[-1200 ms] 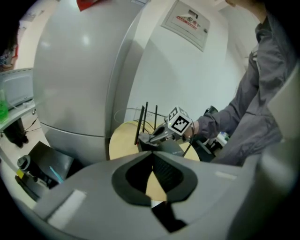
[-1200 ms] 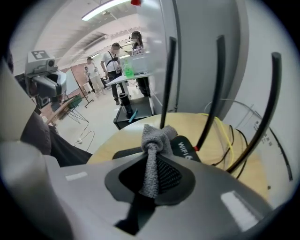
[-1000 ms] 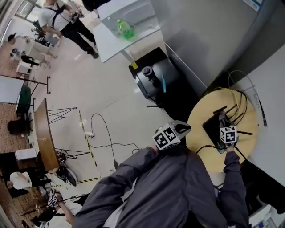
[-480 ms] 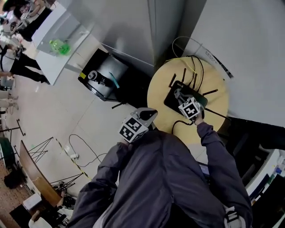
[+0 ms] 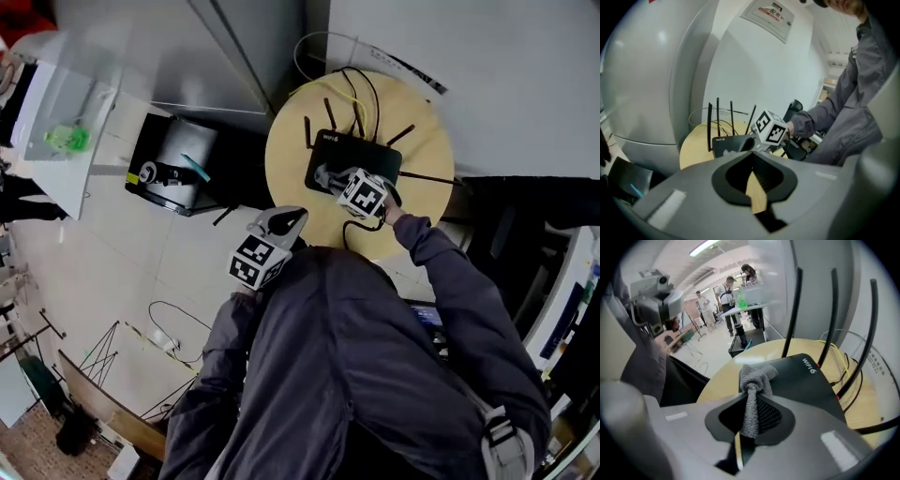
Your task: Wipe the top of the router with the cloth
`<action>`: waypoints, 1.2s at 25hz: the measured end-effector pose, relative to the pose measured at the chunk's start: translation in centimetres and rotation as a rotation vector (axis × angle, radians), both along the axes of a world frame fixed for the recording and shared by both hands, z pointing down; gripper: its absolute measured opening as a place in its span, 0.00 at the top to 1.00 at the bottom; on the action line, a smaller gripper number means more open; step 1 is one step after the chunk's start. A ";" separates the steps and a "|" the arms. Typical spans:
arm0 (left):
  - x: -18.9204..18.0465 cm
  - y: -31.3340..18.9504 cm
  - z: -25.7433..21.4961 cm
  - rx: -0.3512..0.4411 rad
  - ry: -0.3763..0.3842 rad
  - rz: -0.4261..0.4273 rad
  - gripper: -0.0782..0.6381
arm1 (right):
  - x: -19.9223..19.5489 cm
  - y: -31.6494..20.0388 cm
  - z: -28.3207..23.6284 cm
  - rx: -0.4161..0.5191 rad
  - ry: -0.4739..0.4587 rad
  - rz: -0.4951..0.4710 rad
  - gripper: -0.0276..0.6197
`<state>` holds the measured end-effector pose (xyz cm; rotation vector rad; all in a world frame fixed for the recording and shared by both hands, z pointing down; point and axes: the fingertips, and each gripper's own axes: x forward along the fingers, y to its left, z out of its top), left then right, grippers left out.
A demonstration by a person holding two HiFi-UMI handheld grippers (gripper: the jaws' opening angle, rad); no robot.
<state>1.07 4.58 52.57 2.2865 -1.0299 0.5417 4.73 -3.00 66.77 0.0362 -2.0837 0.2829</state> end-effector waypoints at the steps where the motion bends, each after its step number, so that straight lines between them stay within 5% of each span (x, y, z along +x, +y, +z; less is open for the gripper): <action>1: 0.0 0.0 0.0 0.000 -0.002 0.008 0.89 | 0.0 -1.0 -0.3 -0.015 -0.026 0.039 0.90; 6: 0.3 -0.2 0.1 -0.007 -0.013 0.041 0.89 | 1.1 -8.7 -1.6 0.087 -0.042 0.177 0.90; 13: 1.3 0.3 0.4 -0.024 -0.019 0.086 0.89 | 1.9 -11.6 -0.5 0.199 0.038 0.142 0.90; 23: 1.8 -0.4 0.8 -0.020 -0.010 0.111 0.89 | 2.3 -6.6 0.1 0.099 0.019 0.148 0.90; 30: 3.1 -0.3 1.1 -0.027 -0.006 0.160 0.89 | 3.0 -1.4 -0.4 0.089 0.004 0.065 0.90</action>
